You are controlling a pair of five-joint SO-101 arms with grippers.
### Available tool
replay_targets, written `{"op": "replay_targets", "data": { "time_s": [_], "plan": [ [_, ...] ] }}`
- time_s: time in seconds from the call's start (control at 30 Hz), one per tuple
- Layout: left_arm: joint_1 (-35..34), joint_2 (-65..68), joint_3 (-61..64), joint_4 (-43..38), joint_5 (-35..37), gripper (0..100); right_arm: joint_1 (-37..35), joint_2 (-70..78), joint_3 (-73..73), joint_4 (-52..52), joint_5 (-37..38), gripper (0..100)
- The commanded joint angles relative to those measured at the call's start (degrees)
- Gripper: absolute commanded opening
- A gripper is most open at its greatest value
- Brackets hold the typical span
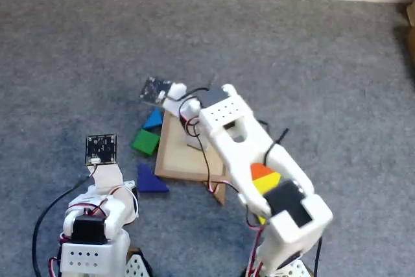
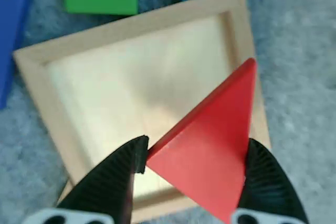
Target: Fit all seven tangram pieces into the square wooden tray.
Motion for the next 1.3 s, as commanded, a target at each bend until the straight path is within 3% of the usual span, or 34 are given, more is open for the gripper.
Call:
{"op": "replay_targets", "data": {
  "time_s": [0.0,0.3,0.77,1.0,1.27],
  "plan": [
    [-0.5,-0.6,1.2,0.3,-0.1,0,-0.8,0.7,-1.3,-3.6,2.5,18.8],
    [-0.5,-0.6,1.2,0.3,-0.1,0,-2.5,1.5,-1.3,-4.1,9.8,19.0],
    [-0.5,-0.6,1.2,0.3,-0.1,0,-3.2,1.5,-1.3,-4.1,9.9,19.5],
    [-0.5,-0.6,1.2,0.3,-0.1,0,-2.3,1.5,-1.3,-3.9,9.7,38.0],
    [-0.5,-0.6,1.2,0.3,-0.1,0,0.2,0.9,-1.4,-3.5,9.6,31.8]
  ]
}}
